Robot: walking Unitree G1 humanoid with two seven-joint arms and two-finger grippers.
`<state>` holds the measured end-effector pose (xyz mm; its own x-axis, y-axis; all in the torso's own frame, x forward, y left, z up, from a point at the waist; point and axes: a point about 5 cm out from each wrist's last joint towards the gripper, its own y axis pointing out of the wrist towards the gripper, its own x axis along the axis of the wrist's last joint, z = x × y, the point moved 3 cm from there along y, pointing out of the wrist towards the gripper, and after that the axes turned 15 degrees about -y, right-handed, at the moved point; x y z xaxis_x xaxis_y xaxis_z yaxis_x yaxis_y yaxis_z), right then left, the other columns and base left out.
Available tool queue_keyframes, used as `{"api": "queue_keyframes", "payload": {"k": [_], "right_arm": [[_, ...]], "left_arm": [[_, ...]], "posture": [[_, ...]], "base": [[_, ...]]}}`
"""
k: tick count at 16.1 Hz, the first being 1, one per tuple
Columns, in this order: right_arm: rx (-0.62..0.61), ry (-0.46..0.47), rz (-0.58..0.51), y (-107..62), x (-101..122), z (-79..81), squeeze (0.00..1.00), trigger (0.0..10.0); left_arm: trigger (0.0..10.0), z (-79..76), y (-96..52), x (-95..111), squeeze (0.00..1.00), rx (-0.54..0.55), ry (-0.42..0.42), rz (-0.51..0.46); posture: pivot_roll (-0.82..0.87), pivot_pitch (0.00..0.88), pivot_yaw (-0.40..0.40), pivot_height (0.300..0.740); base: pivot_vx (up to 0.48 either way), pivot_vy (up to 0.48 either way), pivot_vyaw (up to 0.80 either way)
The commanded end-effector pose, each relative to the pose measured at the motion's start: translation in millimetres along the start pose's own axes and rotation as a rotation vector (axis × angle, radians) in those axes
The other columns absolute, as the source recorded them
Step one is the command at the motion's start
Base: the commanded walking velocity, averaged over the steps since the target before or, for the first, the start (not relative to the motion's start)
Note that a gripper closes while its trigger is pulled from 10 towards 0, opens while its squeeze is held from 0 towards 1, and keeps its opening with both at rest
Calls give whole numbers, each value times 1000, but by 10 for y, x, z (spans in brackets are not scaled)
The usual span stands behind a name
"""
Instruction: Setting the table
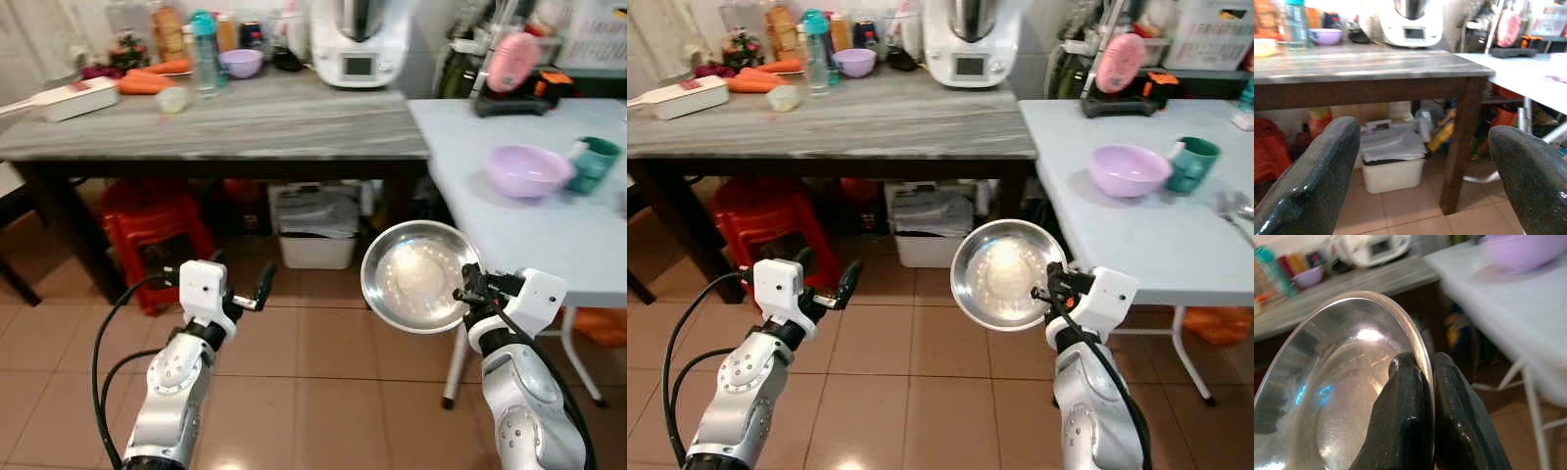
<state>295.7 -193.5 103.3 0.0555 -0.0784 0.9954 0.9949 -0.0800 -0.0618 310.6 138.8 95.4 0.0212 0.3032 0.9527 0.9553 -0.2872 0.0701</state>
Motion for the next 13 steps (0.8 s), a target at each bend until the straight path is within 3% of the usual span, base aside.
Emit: {"api": "queue_keyframes", "payload": {"k": [1,4,6,11,13], "right_arm": [[18,16,-29,24,71,79,0,10000],[19,16,-34,25,78,80,0,10000],[14,17,-36,23,80,68,0,10000],[14,20,-41,34,91,75,0,10000],[14,20,-44,40,95,75,0,10000]], "left_arm": [[10000,70,-23,15,0,18,13,1],[10000,66,-13,10,0,19,17,3],[10000,80,1,39,0,32,42,-14],[10000,16,1,24,0,-26,19,1],[10000,5,4,24,0,-33,18,-1]], "posture": [[-26,0,-5,740],[-27,0,-3,740],[-29,0,-1,740],[-27,0,-1,740],[-27,0,-2,740]], "base": [[0,480,0],[0,480,685],[0,0,478],[0,0,0],[283,0,0]]}}
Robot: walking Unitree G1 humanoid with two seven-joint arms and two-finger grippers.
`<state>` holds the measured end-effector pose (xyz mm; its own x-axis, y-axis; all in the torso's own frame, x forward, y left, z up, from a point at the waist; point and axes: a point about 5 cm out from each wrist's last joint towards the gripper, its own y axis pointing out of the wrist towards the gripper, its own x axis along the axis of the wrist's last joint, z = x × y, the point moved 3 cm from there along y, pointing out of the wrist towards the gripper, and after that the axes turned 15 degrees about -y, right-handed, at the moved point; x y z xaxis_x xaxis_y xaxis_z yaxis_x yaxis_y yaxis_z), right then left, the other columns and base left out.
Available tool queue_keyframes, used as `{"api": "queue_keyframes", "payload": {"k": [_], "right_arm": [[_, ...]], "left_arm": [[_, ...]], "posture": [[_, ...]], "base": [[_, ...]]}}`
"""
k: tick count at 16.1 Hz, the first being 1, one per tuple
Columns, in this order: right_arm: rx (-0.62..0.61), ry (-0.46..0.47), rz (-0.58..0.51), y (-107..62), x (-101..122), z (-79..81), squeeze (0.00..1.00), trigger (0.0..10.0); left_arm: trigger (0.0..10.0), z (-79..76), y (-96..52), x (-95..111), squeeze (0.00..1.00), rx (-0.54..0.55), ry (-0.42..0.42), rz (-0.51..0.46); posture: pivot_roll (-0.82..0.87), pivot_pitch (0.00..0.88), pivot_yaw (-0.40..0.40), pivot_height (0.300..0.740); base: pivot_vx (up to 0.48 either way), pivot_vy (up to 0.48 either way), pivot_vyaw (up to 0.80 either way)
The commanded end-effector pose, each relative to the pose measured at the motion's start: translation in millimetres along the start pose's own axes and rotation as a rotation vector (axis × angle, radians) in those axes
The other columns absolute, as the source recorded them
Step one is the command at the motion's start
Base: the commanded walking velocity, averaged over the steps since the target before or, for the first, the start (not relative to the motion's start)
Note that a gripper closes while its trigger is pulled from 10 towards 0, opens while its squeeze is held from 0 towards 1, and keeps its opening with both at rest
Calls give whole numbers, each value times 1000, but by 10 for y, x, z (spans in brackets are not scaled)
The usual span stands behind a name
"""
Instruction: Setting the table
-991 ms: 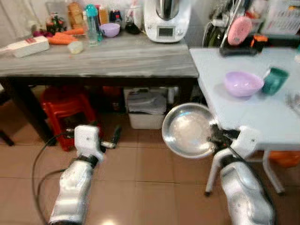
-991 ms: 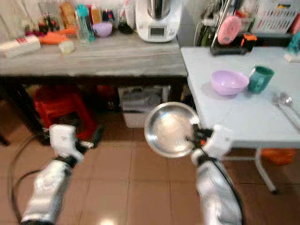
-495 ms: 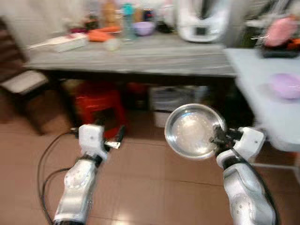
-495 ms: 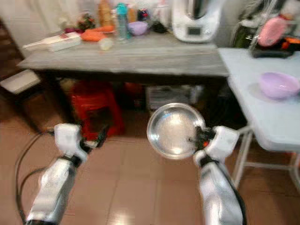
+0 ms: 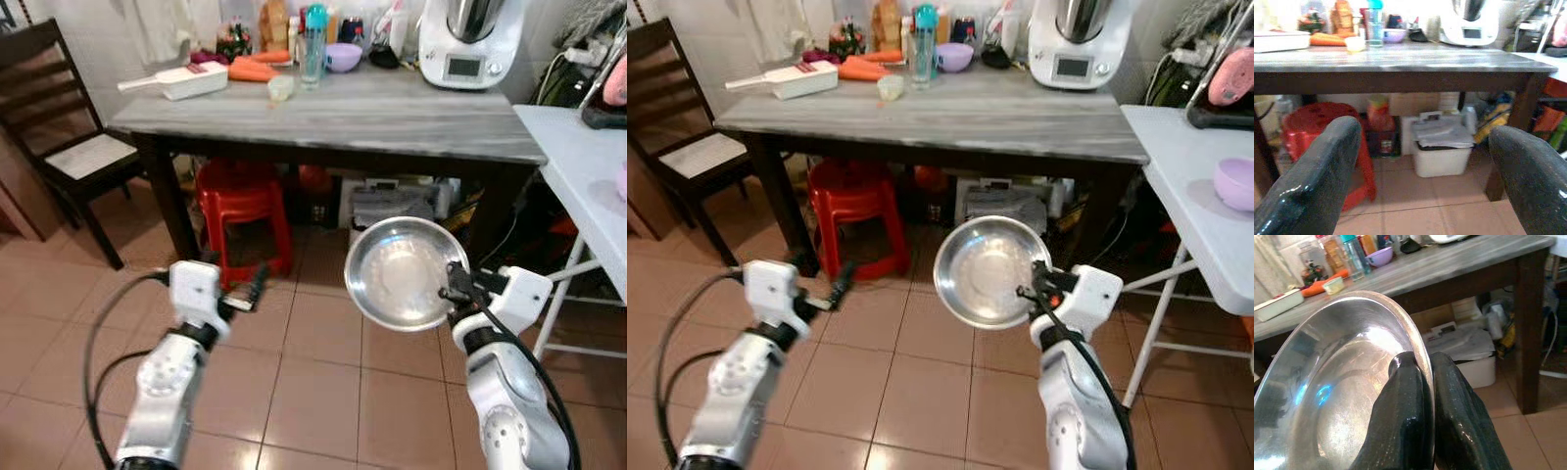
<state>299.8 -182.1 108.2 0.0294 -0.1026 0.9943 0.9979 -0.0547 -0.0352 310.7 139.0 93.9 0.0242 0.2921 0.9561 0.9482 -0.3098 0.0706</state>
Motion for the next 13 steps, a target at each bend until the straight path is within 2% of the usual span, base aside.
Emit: {"api": "queue_keyframes", "payload": {"k": [1,13], "right_arm": [[-14,-7,-22,14,60,-44,0,10000],[-18,-5,-18,13,46,-47,0,10000]], "left_arm": [[10000,-3,11,39,0,-12,5,-8],[10000,-83,24,23,0,-47,-24,2]], "posture": [[-27,0,-2,740],[-28,0,-2,740]], "base": [[322,0,0],[364,0,0]]}}
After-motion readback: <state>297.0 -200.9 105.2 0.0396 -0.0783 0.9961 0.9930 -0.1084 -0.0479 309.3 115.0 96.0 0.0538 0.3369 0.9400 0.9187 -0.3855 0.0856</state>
